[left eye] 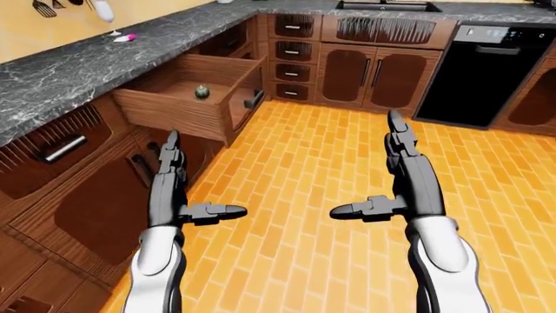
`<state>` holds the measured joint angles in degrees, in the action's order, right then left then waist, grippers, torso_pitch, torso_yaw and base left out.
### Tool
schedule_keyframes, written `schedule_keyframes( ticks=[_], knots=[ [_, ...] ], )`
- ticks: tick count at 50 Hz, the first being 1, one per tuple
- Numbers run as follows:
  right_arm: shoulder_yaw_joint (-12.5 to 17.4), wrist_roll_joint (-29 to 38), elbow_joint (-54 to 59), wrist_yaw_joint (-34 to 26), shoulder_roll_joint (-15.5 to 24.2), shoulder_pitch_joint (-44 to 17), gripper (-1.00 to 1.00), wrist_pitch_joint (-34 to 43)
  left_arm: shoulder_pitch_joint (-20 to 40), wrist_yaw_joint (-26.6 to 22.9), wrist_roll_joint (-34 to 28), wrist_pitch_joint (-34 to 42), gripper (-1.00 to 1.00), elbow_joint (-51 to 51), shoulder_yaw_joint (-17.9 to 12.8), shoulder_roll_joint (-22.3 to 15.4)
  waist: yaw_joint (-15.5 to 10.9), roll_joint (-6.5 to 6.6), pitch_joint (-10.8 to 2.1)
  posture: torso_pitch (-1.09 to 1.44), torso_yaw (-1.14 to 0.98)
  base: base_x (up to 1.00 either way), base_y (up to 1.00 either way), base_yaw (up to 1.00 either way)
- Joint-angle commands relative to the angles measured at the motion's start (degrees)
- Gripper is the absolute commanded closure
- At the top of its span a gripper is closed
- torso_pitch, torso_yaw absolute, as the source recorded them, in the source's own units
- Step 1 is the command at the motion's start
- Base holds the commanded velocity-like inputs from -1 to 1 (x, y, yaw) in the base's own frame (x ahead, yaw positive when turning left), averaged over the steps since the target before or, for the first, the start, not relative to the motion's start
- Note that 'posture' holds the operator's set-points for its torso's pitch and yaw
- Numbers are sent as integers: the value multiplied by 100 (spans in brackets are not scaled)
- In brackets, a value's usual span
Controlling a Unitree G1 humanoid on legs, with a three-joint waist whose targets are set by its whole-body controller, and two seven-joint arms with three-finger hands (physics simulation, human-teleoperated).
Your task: Close the right drawer.
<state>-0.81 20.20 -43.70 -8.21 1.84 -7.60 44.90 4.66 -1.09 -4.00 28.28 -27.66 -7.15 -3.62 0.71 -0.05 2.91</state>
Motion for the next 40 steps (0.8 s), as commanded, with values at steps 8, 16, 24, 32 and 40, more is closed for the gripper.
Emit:
schedule_keyframes(
  ticks=[8,16,24,32,40],
  knots=[
    [-110,56,-195,-9,4,-126,-100,-118,83,28,-11,-179,-100,-257,-63,-43,-5,492,-51,0,0,46,0,0],
    [-166,208,-264,-98,2,-92,-100,16,71,24,-8,-77,-100,-403,-54,-35,-156,-12,-247,0,0,29,12,0],
    [-150,266,-222,-118,1,-42,-100,-53,76,34,-45,-89,-100,-381,-21,-22,-34,-132,-277,0,0,0,12,0],
    [-152,310,-232,-149,-26,-55,-100,-46,73,33,-21,-124,-100,-346,-50,-28,-32,418,-336,0,0,0,32,0],
    [-192,346,-302,-159,-38,-45,-100,-4,42,25,6,-166,-100,-329,-74,-33,-77,166,-279,0,0,0,36,0]
  ],
)
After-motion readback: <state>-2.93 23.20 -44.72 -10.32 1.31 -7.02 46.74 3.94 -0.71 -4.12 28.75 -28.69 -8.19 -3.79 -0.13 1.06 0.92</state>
